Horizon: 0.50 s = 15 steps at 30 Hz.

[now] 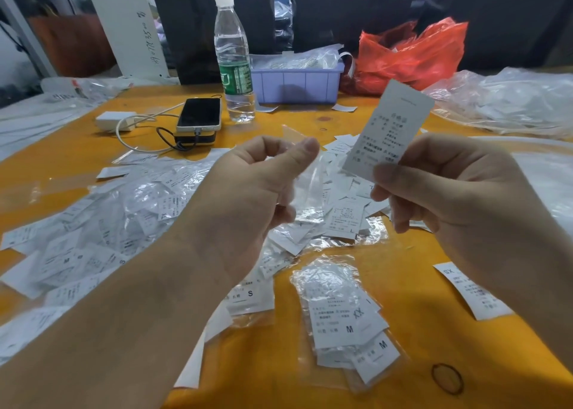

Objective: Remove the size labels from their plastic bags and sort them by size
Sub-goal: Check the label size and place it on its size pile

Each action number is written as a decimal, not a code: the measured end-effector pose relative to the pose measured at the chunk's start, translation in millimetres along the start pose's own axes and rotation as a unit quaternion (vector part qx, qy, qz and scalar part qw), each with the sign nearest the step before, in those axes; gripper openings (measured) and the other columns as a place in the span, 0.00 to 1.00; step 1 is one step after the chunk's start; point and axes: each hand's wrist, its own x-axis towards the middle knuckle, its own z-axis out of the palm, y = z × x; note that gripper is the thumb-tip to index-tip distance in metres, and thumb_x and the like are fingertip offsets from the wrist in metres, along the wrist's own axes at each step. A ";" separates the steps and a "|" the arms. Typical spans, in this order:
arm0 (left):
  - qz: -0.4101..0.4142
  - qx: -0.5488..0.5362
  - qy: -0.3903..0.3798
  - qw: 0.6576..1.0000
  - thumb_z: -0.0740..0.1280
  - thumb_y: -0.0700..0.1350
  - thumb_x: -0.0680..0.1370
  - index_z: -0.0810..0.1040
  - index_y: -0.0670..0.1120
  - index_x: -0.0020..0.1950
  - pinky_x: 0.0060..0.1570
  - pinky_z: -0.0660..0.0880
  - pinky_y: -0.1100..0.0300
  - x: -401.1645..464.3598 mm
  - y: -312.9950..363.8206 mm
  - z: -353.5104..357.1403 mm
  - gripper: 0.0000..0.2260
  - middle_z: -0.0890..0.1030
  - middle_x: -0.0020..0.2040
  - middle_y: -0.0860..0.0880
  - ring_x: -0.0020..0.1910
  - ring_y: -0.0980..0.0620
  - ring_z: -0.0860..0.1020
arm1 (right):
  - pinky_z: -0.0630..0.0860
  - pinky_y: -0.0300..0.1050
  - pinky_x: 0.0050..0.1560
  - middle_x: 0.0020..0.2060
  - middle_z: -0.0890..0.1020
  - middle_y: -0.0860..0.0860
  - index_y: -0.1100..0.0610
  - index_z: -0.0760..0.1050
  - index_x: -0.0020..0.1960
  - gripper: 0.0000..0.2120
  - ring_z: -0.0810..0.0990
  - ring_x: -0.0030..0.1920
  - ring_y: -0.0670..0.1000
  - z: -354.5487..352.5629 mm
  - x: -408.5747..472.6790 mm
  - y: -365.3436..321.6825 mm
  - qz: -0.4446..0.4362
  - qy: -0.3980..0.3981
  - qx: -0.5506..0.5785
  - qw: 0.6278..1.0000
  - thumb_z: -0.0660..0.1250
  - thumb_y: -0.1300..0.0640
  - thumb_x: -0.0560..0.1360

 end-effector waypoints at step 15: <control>0.051 -0.164 -0.051 0.984 0.68 0.39 0.67 0.73 0.45 0.44 0.40 0.81 0.60 -1.6 -8.2 9.7 0.08 0.85 0.40 0.46 0.39 0.52 0.83 | 0.80 0.42 0.37 0.52 0.83 0.56 0.53 0.85 0.44 0.06 0.81 0.40 0.49 3.9 -0.3 1.1 0.243 -0.155 0.302 0.909 0.71 0.58 0.68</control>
